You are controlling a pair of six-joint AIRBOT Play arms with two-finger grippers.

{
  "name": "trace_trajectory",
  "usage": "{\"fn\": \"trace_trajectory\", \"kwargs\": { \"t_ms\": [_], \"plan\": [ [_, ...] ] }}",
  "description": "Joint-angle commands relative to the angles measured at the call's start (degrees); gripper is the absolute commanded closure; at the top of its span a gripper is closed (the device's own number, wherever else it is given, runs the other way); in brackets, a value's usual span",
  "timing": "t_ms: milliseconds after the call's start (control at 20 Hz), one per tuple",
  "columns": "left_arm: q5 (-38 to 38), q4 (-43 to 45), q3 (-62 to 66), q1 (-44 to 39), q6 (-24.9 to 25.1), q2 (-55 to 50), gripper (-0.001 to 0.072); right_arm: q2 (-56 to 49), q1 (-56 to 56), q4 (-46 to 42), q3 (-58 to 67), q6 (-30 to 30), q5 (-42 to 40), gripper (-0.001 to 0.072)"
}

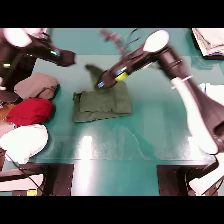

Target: Fold the shirts.

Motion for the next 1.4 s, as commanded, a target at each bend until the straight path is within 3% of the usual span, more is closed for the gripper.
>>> {"fn": "trace_trajectory", "kwargs": {
  "t_ms": [0, 50, 100, 200, 250, 350, 450, 650, 800, 850, 900, 1100, 1350],
  "plan": [
    [-2.69, 2.51, 0.0, 6.1, 0.02, 6.51, 0.0681, -5.75, 8.66, 0.13, 0.07, -4.63, -10.73, 0.0511],
    [-2.89, 2.54, 0.0, 6.95, 0.0, 7.39, 0.0681, -6.51, 9.77, -0.2, 0.07, -5.81, -11.91, 0.0225],
    [-3.28, 2.54, 0.0, 7.3, 0.0, 7.8, 0.0681, -6.8, 10.1, -0.68, 0.07, -5.79, -11.78, 0.0127],
    [-4.68, 2.69, 0.0, 7.28, 0.02, 7.69, 0.0681, -5.84, 8.79, -3.63, 0.07, -4.92, -9.38, 0.0138],
    [-5.16, 2.64, 0.0, 7.13, 0.0, 7.61, 0.0681, -4.76, 7.17, -6.51, 0.04, -2.45, -6.62, 0.0139],
    [-5.16, 2.47, -0.04, 7.1, 0.0, 7.5, 0.0681, -2.54, 2.78, -12.76, 0.0, 0.15, 0.98, 0.0213],
    [-5.16, 2.19, -0.07, 7.1, 0.0, 7.5, 0.0681, -0.17, -2.56, -17.44, -1.77, 2.34, 6.38, 0.0213],
    [-5.05, 1.36, -0.07, 7.1, 0.0, 7.37, 0.0681, 6.29, -15.23, -18.18, -17.16, 5.31, 2.47, 0.0212],
    [-4.79, 1.33, -0.11, 7.1, 0.0, 7.39, 0.0681, 7.78, -22.62, -15.02, -29.49, 5.92, -4.83, 0.0177],
    [-4.39, 1.25, -0.17, 7.1, -0.02, 7.37, 0.0681, 7.45, -24.59, -11.76, -33.33, 5.7, -8.24, 0.0044],
    [-4.0, 0.96, -0.17, 7.1, -0.02, 7.26, 0.0681, 6.45, -26.08, -7.3, -36.22, 4.87, -10.64, -0.0005],
    [-2.56, -0.39, -0.17, 7.1, -0.02, 6.78, 0.0682, 0.63, -25.81, 8.02, -39.45, -2.75, -10.08, 0.0017],
    [-2.56, -0.37, -0.17, 7.1, 0.0, 5.95, 0.0682, -4.94, -17.09, 9.14, -33.05, -2.84, -10.23, 0.0017]
  ]
}}
